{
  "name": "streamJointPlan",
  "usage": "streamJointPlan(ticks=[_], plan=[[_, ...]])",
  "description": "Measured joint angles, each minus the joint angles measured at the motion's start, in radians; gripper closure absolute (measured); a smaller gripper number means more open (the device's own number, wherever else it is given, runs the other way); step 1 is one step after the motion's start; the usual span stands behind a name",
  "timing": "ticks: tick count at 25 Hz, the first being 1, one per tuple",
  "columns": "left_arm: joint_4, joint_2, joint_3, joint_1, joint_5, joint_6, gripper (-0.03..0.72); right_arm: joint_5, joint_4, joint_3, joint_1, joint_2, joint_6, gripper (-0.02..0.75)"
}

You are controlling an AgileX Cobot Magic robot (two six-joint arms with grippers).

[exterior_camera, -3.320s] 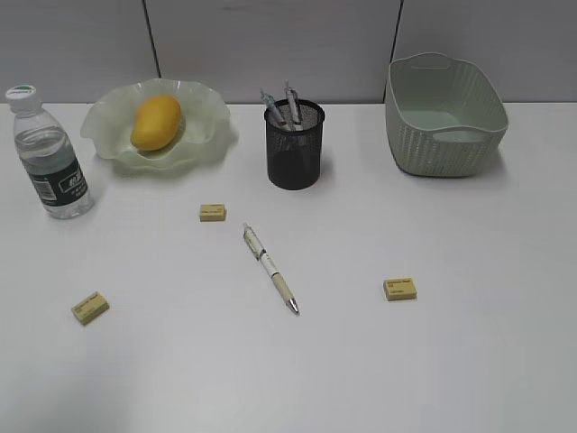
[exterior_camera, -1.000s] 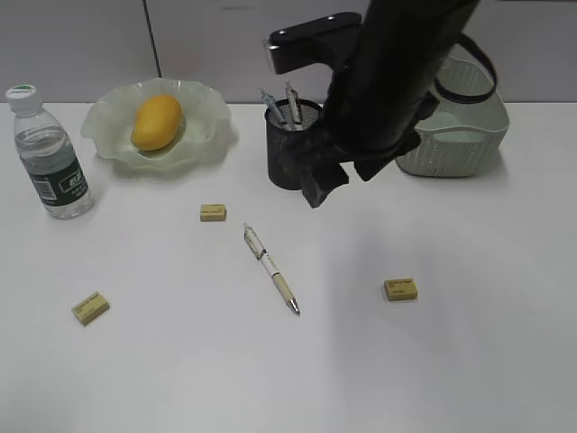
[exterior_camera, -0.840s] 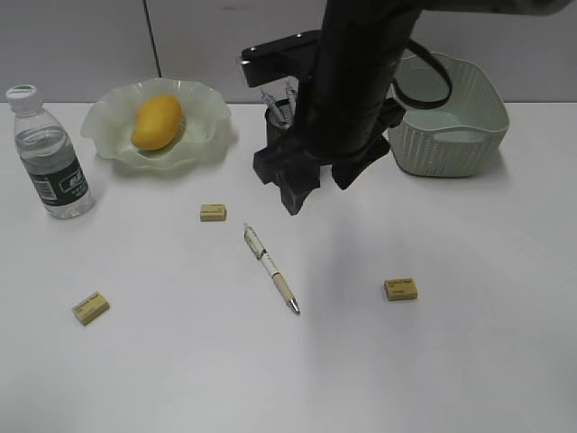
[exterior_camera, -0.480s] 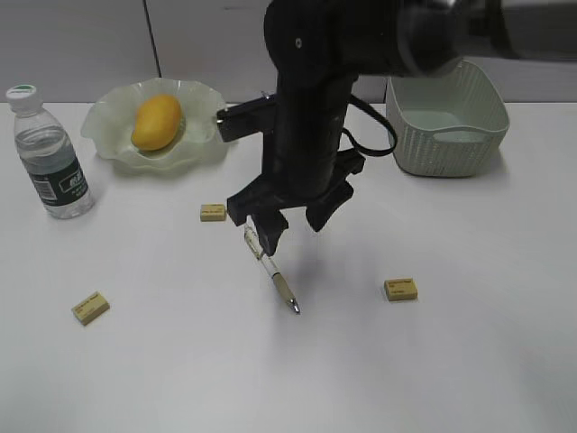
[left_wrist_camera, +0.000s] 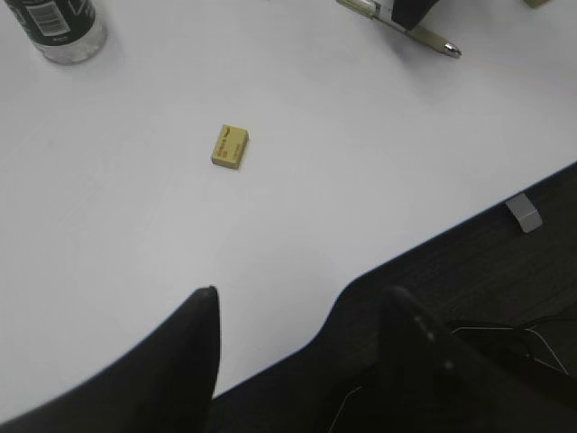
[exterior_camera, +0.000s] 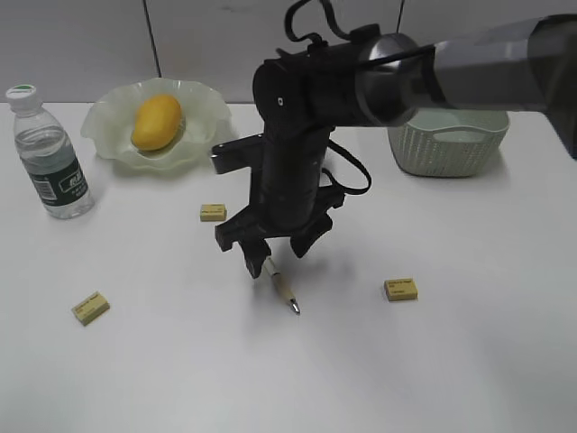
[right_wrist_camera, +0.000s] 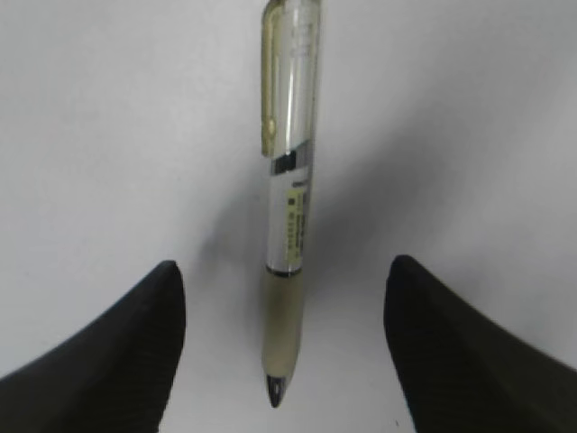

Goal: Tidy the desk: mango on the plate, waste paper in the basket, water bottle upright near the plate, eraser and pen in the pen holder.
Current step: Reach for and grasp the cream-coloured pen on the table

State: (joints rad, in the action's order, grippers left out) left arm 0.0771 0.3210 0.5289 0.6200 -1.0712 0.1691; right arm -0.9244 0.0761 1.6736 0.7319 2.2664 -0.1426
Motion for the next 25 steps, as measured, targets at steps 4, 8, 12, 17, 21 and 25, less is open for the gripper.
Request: streamJointPlan(ticks=[4,8,12,17,21,25], plan=[[0.0,0.0,0.0,0.0,0.0,0.0,0.256,0.041,0.009,0.008,0.0,0.027,-0.011,0.198],[0.0,0.0,0.0,0.0,0.001,0.0,0.256,0.051,0.009,0.015,0.0,0.063,-0.027,0.198],[0.0,0.0,0.0,0.0,0.001,0.0,0.256,0.069,0.003,0.018,0.0,0.067,-0.037,0.239],[0.0,0.0,0.0,0.0,0.001,0.0,0.256,0.071,-0.018,0.026,0.0,0.076,-0.042,0.385],[0.0,0.0,0.0,0.0,0.001,0.0,0.256,0.072,-0.022,0.029,0.0,0.08,-0.042,0.563],[0.0,0.0,0.0,0.0,0.001,0.0,0.256,0.056,-0.022,0.049,0.0,0.086,-0.029,0.623]])
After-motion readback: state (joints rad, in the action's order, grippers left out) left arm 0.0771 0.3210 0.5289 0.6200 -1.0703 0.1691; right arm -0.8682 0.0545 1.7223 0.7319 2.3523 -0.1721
